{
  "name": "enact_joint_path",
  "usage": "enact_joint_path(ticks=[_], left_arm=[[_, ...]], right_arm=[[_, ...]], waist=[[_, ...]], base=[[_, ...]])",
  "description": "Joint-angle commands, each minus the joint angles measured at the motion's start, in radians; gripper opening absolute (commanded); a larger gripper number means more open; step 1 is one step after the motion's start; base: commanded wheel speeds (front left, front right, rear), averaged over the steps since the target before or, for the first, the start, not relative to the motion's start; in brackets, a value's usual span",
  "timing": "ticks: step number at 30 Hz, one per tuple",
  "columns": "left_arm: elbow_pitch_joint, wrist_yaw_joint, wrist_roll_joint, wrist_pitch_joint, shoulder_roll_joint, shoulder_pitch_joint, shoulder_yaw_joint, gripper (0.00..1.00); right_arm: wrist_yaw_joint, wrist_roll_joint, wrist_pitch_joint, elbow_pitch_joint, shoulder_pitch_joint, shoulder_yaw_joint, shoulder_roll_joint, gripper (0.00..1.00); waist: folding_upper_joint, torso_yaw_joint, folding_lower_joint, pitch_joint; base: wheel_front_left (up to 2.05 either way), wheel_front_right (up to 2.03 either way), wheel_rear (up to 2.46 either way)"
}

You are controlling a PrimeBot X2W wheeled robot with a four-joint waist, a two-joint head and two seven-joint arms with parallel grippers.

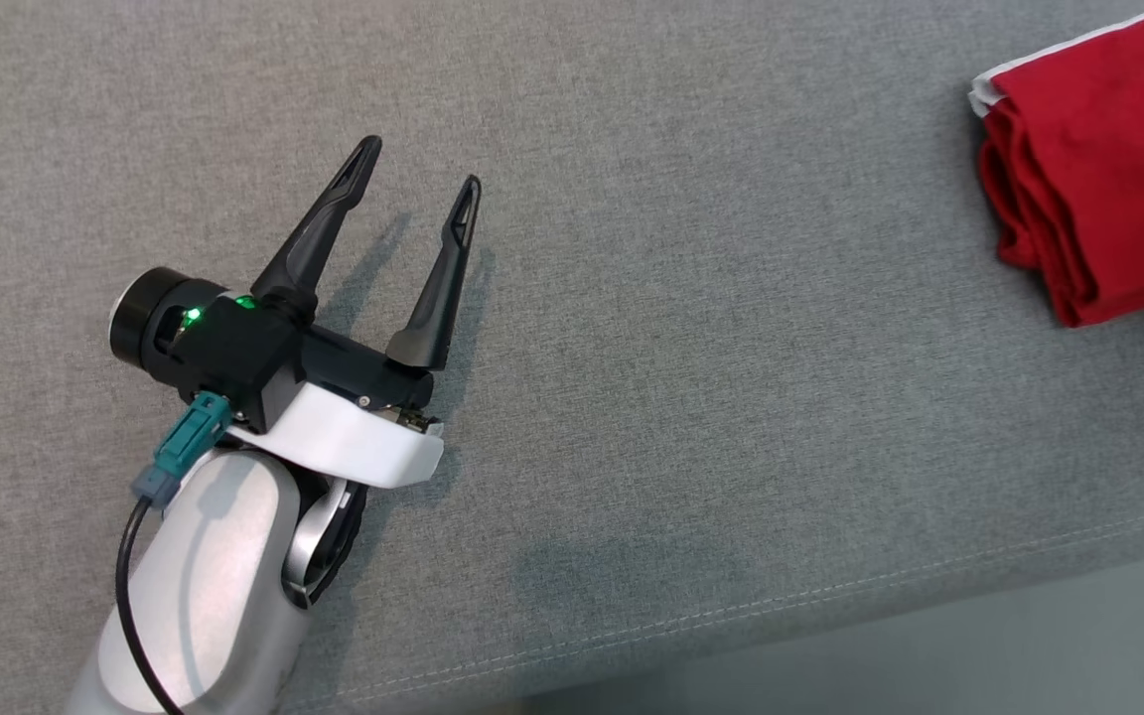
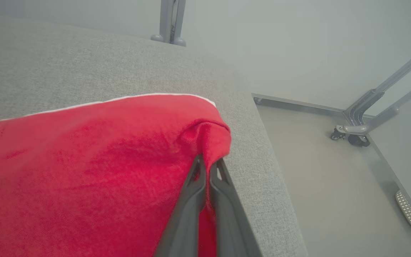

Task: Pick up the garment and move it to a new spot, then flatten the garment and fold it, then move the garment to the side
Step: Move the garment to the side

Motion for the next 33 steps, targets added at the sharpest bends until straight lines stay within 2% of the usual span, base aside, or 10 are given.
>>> enact_joint_path(ticks=[1, 2, 3, 4, 9, 13, 20, 24, 29, 33], left_arm=[[-0.029, -0.009, 0.013, 0.006, 0.016, -0.035, 0.019, 1.0], [-0.03, -0.011, 0.015, 0.008, 0.016, -0.043, 0.014, 1.0], [-0.031, -0.013, 0.018, 0.008, 0.016, -0.051, 0.01, 1.0], [-0.032, -0.014, 0.02, 0.008, 0.017, -0.057, 0.007, 1.0], [-0.024, -0.016, 0.022, 0.009, 0.02, -0.067, -0.004, 1.0], [-0.012, -0.011, 0.016, 0.002, 0.024, -0.054, -0.001, 1.0], [0.001, 0.016, 0.005, -0.014, 0.047, -0.014, 0.034, 1.0], [0.005, 0.046, -0.008, -0.025, 0.068, 0.038, 0.074, 1.0], [0.005, 0.083, -0.03, -0.033, 0.094, 0.112, 0.131, 1.0], [0.001, 0.11, -0.044, -0.038, 0.109, 0.165, 0.17, 1.0]], right_arm=[[0.0, -0.013, -0.018, 0.029, 0.011, -0.004, -0.034, 0.01], [0.0, -0.03, -0.019, 0.063, 0.001, -0.009, -0.038, 0.33], [0.0, -0.057, -0.02, 0.099, -0.011, -0.007, -0.038, 0.88], [0.0, -0.074, -0.021, 0.133, -0.025, -0.018, -0.033, 1.0], [0.0, -0.169, -0.023, 0.214, -0.064, -0.107, -0.004, 1.0], [0.0, -0.227, -0.023, 0.16, -0.033, -0.214, 0.015, 1.0], [0.0, -0.382, -0.023, -0.183, 0.104, -0.501, 0.066, 1.0], [0.0, -0.489, -0.023, -0.453, 0.28, -0.665, 0.18, 1.0], [0.0, -0.526, -0.023, -0.678, 0.465, -0.708, 0.309, 1.0], [0.0, -0.524, -0.018, -0.757, 0.569, -0.678, 0.365, 1.0]], waist=[[0.0, 0.011, 0.0, 0.043], [0.0, 0.014, 0.0, 0.052], [0.0, 0.016, 0.0, 0.058], [0.0, 0.017, 0.0, 0.063], [0.0, 0.011, 0.0, 0.062], [0.0, 0.003, 0.0, 0.033], [0.0, 0.006, 0.0, -0.042], [0.0, 0.032, 0.0, -0.108], [0.0, 0.085, 0.0, -0.183], [0.0, 0.13, 0.0, -0.228]], base=[[0.0, 0.0, 0.0], [0.0, 0.0, 0.0], [0.0, 0.0, 0.0], [0.0, 0.0, 0.0], [0.0, 0.0, 0.0], [0.0, 0.0, 0.0], [0.0, 0.0, 0.0], [0.0, 0.0, 0.0], [0.0, 0.0, 0.0], [0.0, 0.0, 0.0]])
